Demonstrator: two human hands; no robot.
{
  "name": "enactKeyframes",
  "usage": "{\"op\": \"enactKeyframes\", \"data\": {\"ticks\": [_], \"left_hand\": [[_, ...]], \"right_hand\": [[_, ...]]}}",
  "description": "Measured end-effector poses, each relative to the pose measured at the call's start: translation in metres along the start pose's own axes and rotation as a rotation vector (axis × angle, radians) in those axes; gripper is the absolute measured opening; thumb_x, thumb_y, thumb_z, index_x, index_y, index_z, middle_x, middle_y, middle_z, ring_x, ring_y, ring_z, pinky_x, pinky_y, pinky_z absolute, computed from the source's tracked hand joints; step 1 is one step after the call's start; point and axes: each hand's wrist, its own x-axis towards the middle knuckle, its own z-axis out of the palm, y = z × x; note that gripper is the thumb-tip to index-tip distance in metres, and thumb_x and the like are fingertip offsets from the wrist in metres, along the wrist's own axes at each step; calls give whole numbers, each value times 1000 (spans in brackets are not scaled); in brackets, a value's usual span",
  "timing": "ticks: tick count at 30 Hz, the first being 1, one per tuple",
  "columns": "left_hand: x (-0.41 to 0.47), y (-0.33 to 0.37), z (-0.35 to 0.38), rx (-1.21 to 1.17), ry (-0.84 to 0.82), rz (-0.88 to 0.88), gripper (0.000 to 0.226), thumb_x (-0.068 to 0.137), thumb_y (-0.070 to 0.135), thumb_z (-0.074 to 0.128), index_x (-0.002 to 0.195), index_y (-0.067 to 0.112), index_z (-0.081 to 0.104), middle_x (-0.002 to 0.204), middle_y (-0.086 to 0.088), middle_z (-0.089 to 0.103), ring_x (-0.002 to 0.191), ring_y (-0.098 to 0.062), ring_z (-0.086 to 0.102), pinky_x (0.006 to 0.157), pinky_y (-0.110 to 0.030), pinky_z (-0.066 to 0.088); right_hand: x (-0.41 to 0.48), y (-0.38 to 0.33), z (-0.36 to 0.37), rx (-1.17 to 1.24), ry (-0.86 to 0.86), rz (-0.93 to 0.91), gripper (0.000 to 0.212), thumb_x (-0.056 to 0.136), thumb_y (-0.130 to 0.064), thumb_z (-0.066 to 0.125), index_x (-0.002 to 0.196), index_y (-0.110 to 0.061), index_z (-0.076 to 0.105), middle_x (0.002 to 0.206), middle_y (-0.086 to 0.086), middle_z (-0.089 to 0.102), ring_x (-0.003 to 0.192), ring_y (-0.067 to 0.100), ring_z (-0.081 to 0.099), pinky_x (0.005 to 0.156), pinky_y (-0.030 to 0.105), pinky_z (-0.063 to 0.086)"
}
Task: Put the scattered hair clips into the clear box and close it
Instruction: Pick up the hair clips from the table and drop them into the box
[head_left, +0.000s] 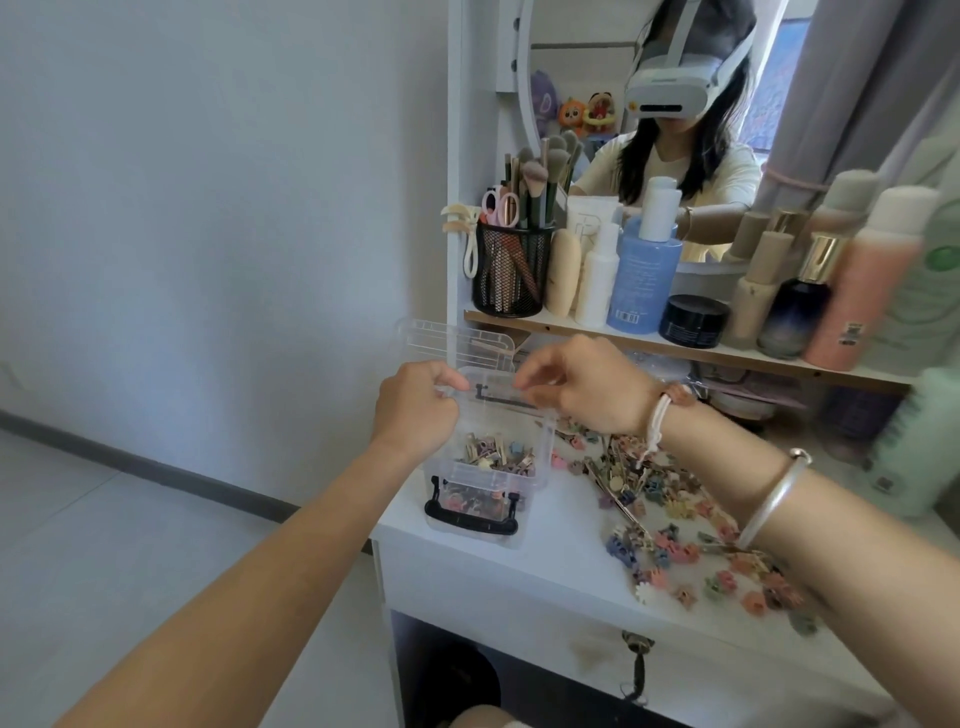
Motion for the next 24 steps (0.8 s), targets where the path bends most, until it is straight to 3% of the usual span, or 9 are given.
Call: {"op": "enactKeyframes", "data": {"ticks": [2,5,9,11,14,17,24], "left_hand": [[0,0,2,-5,-2,-1,30,84,-7,46,100,10,65,120,-13,61,106,-29,61,95,-34,45],[-1,1,4,-4,6,-1,28,85,-6,46,100,10,65,121,-12,61,106,-29,61,94,-34,45],[-3,2,5,-2,16,-3,28,85,-6,46,99,10,65,122,-11,60,106,-29,61,92,-36,47],[-4,4,6,-5,14,-2,29,85,-6,45,99,11,64,121,-11,60,107,-29,61,92,-37,47],[-7,6,9,1,11,0,30,85,-6,45,99,11,65,121,-13,61,107,-29,61,91,-36,47],[-8,7,11,0,12,1,29,84,-7,45,96,11,65,120,-13,62,106,-29,61,89,-35,46],[-7,8,12,0,13,0,28,85,-7,45,94,12,64,124,-12,59,107,-29,61,91,-35,46]], "right_hand": [[-11,9,-4,-6,-6,15,12,86,-16,61,95,-14,68,95,1,70,77,9,61,70,12,44],[-32,24,-8,-58,-54,28,8,84,-19,63,91,-22,63,93,-5,67,75,6,60,74,21,44],[-64,37,2,-211,-485,78,52,76,-34,70,124,-28,50,125,-9,56,87,0,50,88,22,41],[-76,40,11,-260,-582,91,68,73,-37,72,133,-31,39,137,-8,46,99,1,49,93,25,39],[-82,42,22,-334,-550,54,71,76,-34,70,137,-31,34,140,-4,42,124,16,44,104,36,39],[-79,45,27,-350,-492,16,57,83,-28,63,135,-28,40,136,-1,47,123,19,46,101,40,43],[-64,47,35,-343,-429,-39,39,87,-17,59,126,-23,54,126,0,60,116,17,54,99,34,44]]}}
